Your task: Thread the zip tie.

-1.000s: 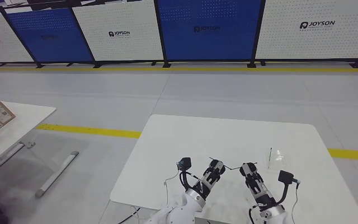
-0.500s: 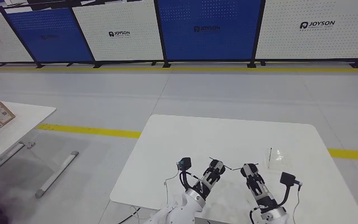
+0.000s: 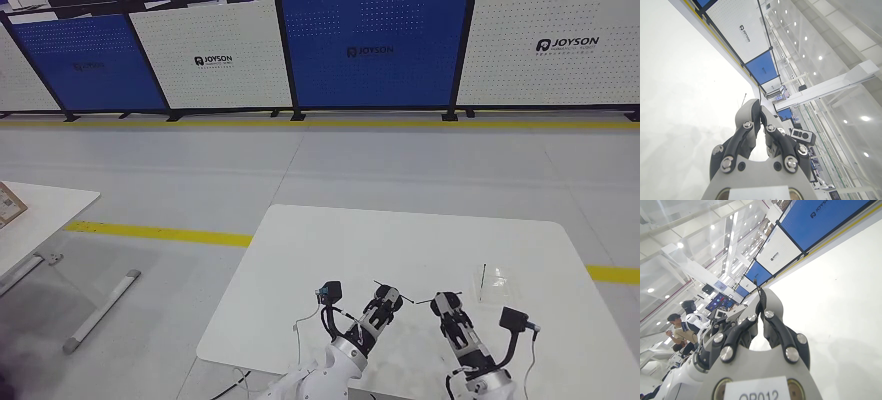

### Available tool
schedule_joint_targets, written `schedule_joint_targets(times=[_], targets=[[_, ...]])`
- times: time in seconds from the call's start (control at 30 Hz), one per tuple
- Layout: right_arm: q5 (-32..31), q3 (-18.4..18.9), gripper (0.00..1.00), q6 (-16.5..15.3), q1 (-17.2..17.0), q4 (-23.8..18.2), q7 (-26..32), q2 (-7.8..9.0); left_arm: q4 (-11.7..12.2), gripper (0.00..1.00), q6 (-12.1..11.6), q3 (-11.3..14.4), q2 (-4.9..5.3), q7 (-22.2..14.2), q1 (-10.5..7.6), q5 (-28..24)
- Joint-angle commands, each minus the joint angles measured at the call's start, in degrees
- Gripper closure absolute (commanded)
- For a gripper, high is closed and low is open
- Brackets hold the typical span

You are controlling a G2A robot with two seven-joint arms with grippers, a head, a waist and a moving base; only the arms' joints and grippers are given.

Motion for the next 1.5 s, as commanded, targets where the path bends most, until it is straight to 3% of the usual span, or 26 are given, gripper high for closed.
schedule_joint_targets(times=[0.0, 1.47], targets=[[-0.2, 0.0, 1.00, 0.2, 0.0, -0.1, 0.1, -0.08, 0.0, 1.00, 0.0, 0.0, 0.00, 0.0, 0.00, 0.0], [0.0, 0.2, 1.00, 0.9, 0.7, 0.7, 1.4, -1.41, 0.0, 1.00, 0.0, 0.0, 0.00, 0.0, 0.00, 0.0]])
